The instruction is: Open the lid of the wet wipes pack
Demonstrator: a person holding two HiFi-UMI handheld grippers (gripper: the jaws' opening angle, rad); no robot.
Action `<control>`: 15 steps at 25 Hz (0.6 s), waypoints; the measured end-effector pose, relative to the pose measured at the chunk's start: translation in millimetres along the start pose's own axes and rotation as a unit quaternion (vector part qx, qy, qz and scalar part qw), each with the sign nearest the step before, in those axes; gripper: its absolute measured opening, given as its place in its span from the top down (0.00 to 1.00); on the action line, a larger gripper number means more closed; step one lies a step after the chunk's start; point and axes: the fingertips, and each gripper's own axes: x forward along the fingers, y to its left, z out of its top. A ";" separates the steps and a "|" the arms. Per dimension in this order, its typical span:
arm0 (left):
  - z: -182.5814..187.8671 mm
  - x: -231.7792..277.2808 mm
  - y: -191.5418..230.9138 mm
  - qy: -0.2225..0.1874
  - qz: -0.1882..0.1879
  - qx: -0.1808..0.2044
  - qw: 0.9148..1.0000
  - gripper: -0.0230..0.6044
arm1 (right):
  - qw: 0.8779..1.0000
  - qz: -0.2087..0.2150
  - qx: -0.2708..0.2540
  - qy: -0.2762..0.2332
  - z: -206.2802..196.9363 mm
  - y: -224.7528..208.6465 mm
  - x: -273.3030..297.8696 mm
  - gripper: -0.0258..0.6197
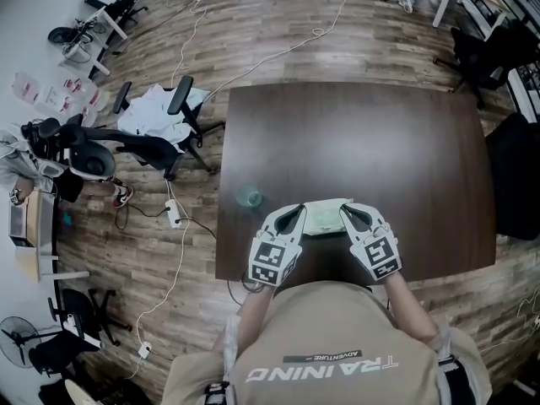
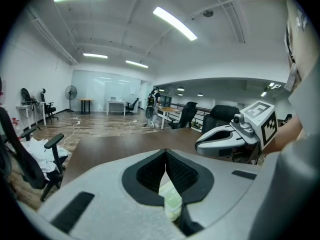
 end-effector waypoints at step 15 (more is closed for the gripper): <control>-42.1 2.8 2.0 0.048 -0.010 0.001 0.999 0.95 | 1.000 -0.012 0.012 0.026 -25.4 5.7 -3.7 0.94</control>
